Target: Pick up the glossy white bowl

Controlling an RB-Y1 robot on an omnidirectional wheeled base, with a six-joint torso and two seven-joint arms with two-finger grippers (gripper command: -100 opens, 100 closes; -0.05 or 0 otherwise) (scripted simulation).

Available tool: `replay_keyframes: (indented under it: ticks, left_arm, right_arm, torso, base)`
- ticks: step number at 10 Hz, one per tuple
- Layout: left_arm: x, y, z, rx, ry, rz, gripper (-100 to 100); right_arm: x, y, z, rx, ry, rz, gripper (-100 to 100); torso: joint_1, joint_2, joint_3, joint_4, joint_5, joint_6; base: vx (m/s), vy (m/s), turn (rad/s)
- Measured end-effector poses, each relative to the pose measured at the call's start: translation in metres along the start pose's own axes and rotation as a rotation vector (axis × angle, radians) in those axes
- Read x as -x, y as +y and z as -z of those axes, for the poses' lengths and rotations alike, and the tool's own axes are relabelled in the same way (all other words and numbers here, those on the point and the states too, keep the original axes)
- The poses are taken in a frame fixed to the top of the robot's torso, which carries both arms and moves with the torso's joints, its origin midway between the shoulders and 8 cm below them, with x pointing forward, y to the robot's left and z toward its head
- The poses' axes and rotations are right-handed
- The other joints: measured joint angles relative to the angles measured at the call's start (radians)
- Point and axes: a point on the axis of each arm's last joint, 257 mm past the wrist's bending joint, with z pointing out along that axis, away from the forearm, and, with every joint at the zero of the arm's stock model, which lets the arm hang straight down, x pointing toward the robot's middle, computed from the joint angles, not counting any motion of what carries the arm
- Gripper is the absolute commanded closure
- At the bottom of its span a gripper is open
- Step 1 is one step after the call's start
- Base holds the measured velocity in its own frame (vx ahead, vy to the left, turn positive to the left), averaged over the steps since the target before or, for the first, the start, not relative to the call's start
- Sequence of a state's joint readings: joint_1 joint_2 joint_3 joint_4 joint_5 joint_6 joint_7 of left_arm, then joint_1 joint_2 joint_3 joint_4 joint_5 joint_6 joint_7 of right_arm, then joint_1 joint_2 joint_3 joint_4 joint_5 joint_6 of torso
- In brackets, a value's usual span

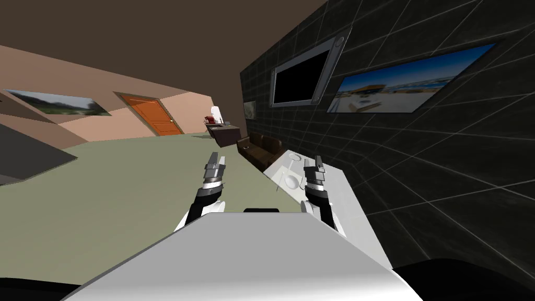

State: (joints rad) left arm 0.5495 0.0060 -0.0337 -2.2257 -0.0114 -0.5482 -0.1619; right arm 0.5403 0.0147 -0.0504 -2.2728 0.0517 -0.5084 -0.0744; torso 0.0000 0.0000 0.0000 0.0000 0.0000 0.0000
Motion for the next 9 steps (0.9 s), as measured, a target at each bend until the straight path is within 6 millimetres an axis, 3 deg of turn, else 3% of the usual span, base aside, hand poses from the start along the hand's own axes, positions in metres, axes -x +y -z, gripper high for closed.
replay_keyframes:
  ticks: [9]
  left_arm:
    - [0.000, 0.000, 0.000, 0.000, 0.000, 0.000, 0]
  right_arm:
    - [-0.013, -0.083, 0.033, -0.175, 0.241, 0.169, -100]
  torso:
    - [0.000, 0.003, 0.002, 0.001, 0.000, 0.000]
  base:
    - [-0.063, 0.019, 0.127]
